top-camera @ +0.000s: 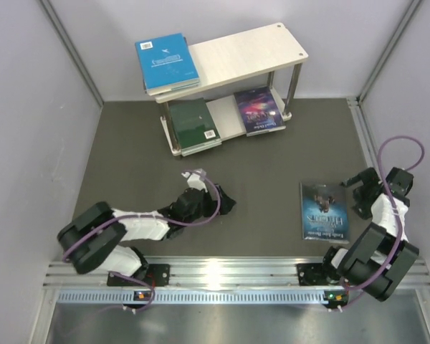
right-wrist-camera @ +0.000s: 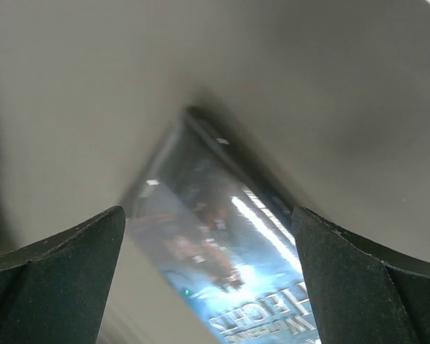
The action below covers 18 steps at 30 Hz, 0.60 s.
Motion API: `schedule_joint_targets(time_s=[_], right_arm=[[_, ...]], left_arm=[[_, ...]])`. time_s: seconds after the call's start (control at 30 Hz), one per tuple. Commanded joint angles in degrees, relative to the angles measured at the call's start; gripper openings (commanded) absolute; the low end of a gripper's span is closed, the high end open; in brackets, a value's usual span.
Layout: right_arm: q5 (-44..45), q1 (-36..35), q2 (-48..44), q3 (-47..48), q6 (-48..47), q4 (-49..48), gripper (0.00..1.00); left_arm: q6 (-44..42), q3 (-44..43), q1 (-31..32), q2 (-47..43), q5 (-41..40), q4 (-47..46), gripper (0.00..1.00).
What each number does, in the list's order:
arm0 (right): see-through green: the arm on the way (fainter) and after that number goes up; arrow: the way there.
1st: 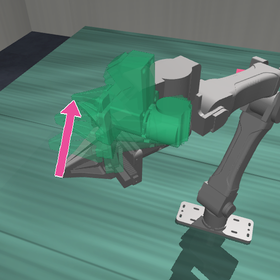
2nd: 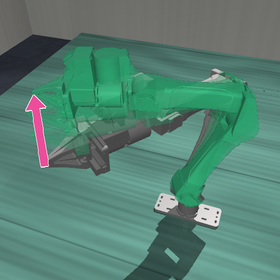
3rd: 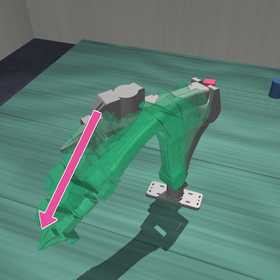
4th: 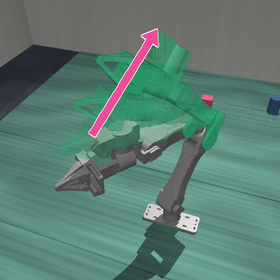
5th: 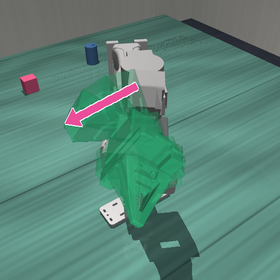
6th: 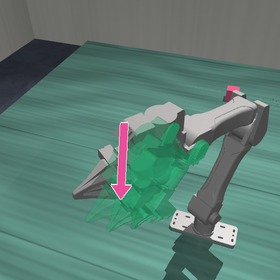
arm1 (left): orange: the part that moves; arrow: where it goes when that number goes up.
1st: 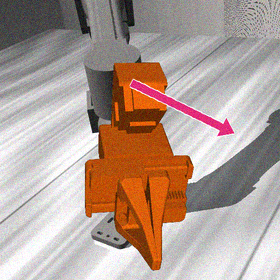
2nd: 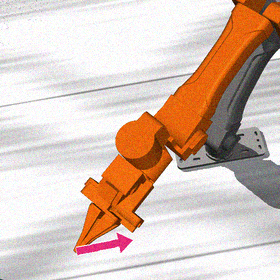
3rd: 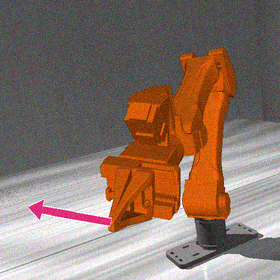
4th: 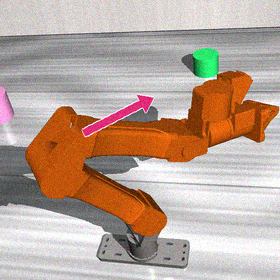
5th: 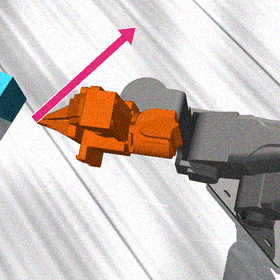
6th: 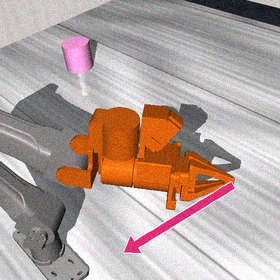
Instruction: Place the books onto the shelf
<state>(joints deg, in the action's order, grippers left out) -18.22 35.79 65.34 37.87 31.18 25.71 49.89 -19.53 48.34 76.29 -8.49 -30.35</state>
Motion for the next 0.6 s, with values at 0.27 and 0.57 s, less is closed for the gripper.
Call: schedule_joint_targets(time_s=[0.27,0.57], right_arm=[[-3.8,-1.0,8.8,-9.2,-1.5,-13.4,1.0],[-8.9,-18.0,8.7,-16.1,5.5,-20.3,1.0]], left_arm=[[-1.2,-12.4,1.4,20.7,17.2,-11.4,0.96],[-1.0,-14.5,1.7,25.5,18.7,-12.9,0.97]])
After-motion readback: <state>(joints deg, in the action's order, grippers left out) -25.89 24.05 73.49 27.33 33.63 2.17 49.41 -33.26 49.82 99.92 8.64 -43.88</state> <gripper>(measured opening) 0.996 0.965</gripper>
